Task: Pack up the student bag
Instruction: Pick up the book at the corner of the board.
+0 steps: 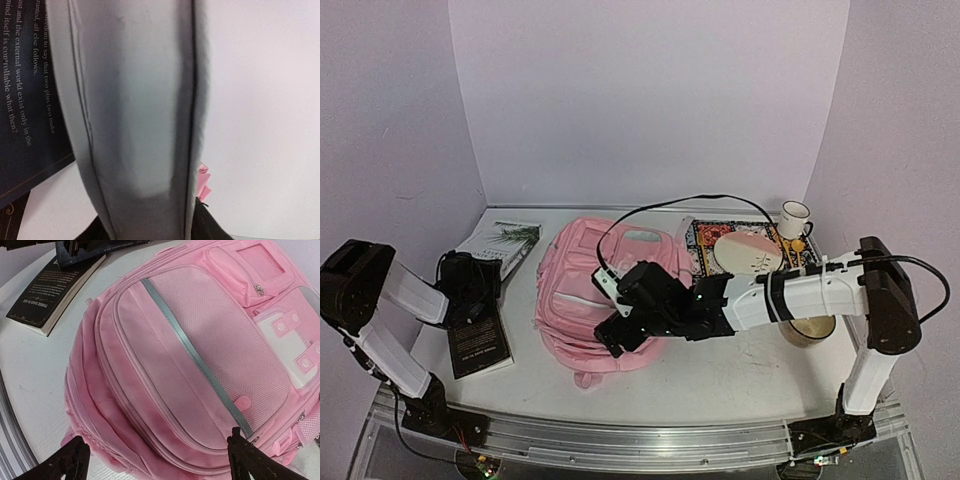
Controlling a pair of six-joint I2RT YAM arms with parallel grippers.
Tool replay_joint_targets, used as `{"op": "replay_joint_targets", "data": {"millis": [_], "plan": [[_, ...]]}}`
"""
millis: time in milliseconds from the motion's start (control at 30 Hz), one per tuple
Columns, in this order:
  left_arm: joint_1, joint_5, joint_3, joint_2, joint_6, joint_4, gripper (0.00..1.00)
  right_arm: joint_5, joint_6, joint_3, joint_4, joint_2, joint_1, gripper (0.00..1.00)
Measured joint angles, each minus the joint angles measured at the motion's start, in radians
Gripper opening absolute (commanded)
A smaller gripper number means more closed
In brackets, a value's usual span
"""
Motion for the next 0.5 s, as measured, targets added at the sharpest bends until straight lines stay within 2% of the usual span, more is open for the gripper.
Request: {"op": "replay_joint_targets", "data": {"millis": [267,500], "plan": [[0.001,0.014,-0.1,-0.198,0.024,-0.036,0.32,-0.076,-0.048,0.016,-0.041,0.0,0.0,0.91],[0.002,0.043,-0.145,-0.417,0.037,-0.134,0.3,-0.147,-0.095,0.088,-0.073,0.034,0.0,0.9]]}}
